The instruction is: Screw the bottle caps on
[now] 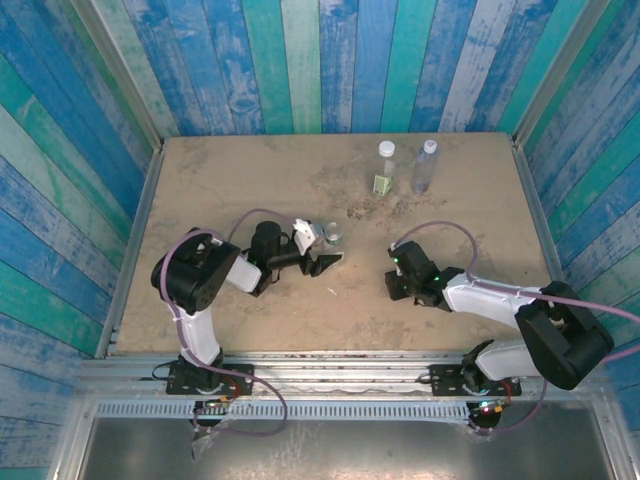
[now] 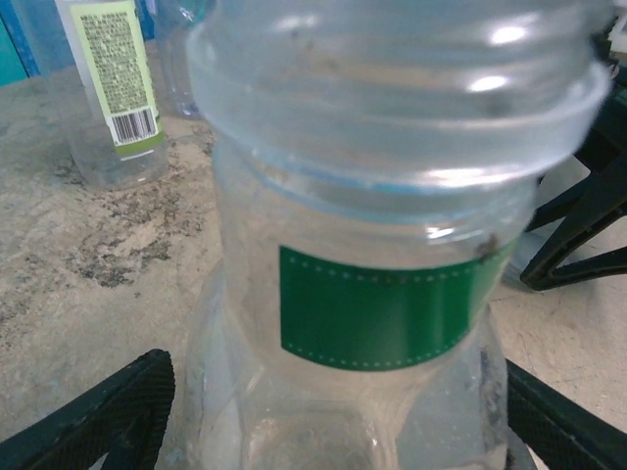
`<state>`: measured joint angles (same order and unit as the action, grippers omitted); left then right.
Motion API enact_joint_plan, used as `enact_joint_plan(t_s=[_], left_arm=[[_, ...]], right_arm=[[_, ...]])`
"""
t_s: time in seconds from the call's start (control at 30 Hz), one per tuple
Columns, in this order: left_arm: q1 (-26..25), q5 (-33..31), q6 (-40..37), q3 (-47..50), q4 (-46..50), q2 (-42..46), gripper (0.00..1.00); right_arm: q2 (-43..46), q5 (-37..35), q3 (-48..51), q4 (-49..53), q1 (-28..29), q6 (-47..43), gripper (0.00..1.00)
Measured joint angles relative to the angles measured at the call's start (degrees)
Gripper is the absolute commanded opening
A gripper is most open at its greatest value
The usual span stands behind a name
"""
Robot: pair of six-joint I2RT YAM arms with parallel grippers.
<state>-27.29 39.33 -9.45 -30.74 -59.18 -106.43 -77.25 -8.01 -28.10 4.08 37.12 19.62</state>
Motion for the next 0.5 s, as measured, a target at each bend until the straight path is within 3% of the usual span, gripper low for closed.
enact_joint_plan(t_s=[0.3, 0.5], left_arm=[[-0.11, 2.99, -0.90, -1.44, 2.73, -0.35, 0.75], [-0.22, 4.39, -1.44, -2.12, 4.22, -0.76, 0.75]], right_arm=[[0.00, -0.92, 0.00, 0.13, 0.00, 0.42, 0.53], [0.00, -1.01, -0.35, 0.85, 0.00, 0.24, 0.50]])
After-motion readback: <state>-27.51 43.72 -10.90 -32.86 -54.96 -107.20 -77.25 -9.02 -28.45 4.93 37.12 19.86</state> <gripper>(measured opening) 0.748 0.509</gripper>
